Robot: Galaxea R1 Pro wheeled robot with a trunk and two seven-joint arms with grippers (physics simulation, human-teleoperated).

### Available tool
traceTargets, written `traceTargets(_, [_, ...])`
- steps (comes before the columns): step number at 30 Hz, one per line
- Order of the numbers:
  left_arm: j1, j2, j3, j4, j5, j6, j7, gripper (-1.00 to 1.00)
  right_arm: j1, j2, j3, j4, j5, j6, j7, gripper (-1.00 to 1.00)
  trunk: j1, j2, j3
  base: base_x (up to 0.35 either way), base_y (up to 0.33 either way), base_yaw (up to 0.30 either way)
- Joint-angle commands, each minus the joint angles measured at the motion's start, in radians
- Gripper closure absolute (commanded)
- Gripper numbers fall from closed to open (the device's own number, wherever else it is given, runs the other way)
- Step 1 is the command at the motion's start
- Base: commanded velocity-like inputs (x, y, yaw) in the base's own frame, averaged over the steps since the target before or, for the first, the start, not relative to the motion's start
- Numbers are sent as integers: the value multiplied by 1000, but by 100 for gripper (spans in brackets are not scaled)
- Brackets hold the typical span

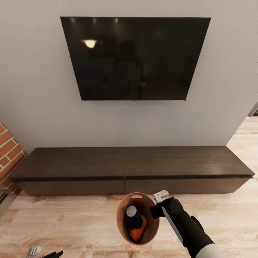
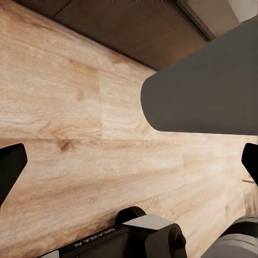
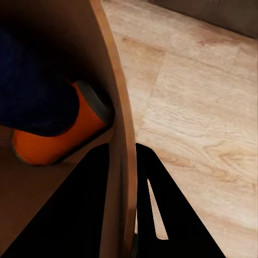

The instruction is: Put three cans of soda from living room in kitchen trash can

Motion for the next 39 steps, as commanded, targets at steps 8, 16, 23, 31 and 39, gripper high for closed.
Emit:
traceTargets(8, [0, 0, 0, 0, 0, 0, 0, -100, 0, 0, 1, 0, -18, 0, 6, 100, 0, 0, 13, 0, 0, 0])
traceTargets(16, [0, 0, 0, 0, 0, 0, 0, -100, 0, 0, 1, 0, -18, 0, 6, 100, 0, 0, 27, 0, 0, 0])
traceTargets(23, [0, 0, 0, 0, 0, 0, 0, -100, 0, 0, 2, 0, -18, -20, 6, 100, 0, 0, 38, 0, 0, 0])
traceTargets(31, [0, 0, 0, 0, 0, 0, 0, -100, 0, 0, 2, 1, -18, -49, 6, 100, 0, 0, 45, -2, 7, 1])
traceTargets(39, [0, 0, 0, 0, 1, 0, 0, -100, 0, 0, 2, 1, -17, -52, 6, 100, 0, 0, 45, -102, 194, 148])
